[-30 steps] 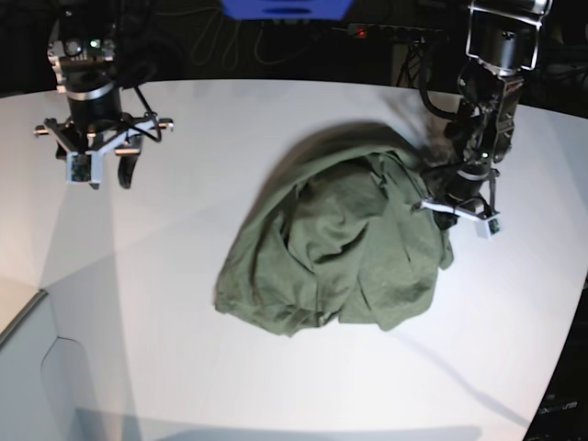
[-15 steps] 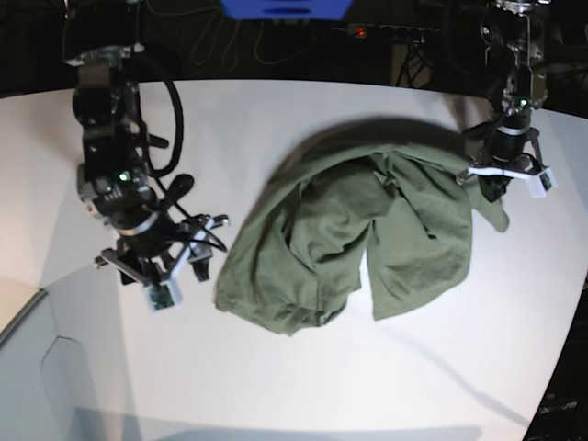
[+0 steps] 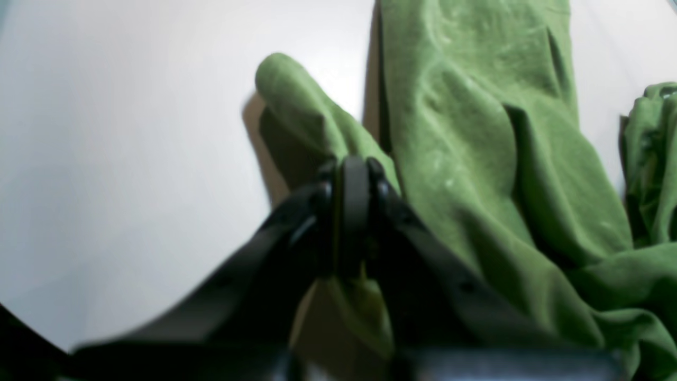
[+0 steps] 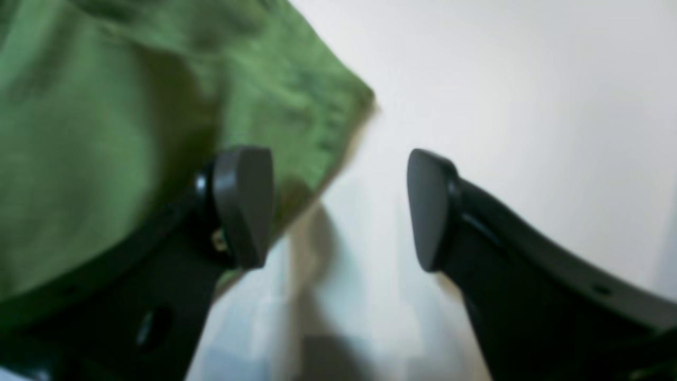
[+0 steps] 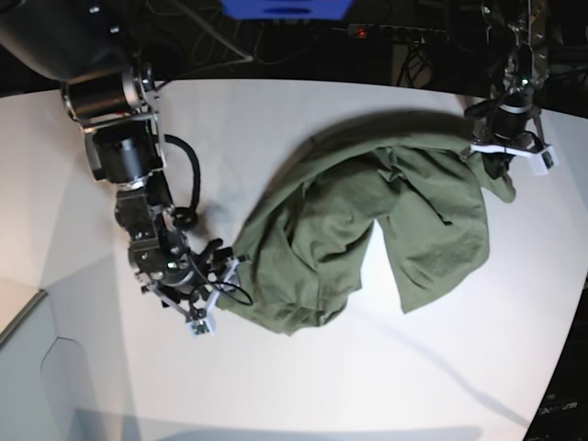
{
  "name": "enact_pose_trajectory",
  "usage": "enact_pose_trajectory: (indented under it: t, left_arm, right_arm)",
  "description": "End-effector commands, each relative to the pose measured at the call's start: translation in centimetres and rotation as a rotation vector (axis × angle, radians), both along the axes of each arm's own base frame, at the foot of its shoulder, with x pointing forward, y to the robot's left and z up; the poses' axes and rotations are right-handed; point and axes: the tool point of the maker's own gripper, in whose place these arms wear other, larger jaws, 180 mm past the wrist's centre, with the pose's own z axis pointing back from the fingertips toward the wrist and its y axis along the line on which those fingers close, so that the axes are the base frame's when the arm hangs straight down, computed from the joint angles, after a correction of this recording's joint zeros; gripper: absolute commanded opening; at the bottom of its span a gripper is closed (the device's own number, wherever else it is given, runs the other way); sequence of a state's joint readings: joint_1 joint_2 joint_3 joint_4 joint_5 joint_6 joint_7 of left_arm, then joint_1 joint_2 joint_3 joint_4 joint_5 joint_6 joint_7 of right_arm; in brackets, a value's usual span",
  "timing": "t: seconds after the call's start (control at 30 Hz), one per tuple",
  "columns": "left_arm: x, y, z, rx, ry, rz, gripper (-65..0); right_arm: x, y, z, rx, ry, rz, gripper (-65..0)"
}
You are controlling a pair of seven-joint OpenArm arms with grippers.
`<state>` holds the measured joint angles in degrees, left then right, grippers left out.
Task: Layout the t-shirt on the table in an organized manner, then fold the t-shirt properly
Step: 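Reach the right gripper to the shirt's opposite edge and grasp it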
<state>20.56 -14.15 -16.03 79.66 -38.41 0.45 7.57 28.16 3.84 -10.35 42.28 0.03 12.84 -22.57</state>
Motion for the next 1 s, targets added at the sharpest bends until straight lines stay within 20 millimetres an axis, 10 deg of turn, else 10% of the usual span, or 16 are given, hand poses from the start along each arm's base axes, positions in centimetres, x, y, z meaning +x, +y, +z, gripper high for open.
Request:
enact_pose_trajectory:
  t: [0.0, 0.23, 0.4, 0.5, 0.67, 0.97]
  left_arm:
    - [0.6, 0.5, 1.1, 0.02, -0.037, -0.002, -64.9]
    - [0.6, 0.5, 0.9, 0.02, -0.032, 0.0, -64.9]
    - [0.5, 0.5, 0.8, 0.02, -0.029, 0.0, -64.9]
    - [0.5, 0.6, 0.9, 0.022, -0.031, -0.001, -64.9]
    - [0.8, 0.5, 1.3, 0.023, -0.041, 0.0, -64.9]
    - [1.1, -0.6, 1.1, -0.036, -0.072, 0.059, -64.9]
  right_arm:
    - [1.8, 0.2, 1.7, 0.015, -0.056, 0.003, -25.0]
    - [0.7, 1.5, -0.7, 0.071, -0.069, 0.001, -27.5]
    - [0.1, 1.9, -1.1, 0.084, -0.079, -0.002, -61.0]
    - [0.2, 1.2, -1.1, 0.077, -0.076, -0.015, -64.4]
    - [0.6, -5.4, -0.8, 0.119, -0.09, -0.218, -65.0]
    - [-6.2, -17.9, 0.0, 0.093, -0.14, -0.542, -65.0]
